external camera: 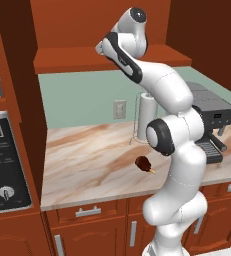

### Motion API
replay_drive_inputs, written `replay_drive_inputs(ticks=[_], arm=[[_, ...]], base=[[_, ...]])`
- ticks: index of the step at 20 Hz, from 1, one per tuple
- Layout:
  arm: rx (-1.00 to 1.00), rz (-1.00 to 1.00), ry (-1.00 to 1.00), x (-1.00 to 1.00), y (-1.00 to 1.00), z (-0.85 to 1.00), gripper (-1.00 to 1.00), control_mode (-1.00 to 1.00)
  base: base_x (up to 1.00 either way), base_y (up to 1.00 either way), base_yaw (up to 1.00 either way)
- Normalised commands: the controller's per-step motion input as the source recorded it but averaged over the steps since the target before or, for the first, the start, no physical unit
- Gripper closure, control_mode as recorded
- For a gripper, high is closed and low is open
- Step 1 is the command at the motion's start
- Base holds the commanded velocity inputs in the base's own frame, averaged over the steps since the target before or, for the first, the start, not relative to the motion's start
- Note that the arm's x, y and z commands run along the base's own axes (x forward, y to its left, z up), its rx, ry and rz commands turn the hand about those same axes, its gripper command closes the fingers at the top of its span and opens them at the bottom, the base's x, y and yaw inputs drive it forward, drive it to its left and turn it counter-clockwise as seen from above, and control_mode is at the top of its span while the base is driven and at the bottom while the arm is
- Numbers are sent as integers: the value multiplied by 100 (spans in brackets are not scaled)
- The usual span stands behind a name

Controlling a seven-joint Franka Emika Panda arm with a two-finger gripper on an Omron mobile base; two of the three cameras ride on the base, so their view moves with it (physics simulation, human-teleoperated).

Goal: Retrieve the tupperware from the cabinet, then place the raw meat into the tupperware to avoid contamination.

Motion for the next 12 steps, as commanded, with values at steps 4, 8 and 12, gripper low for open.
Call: replay_drive_inputs(ticks=[4,8,12], arm=[[0,5,0,7,0,0,-100,-100],[0,6,0,12,0,0,-100,-100],[0,5,1,15,0,-2,-100,-100]], base=[[0,0,0],[0,0,0],[0,0,0]])
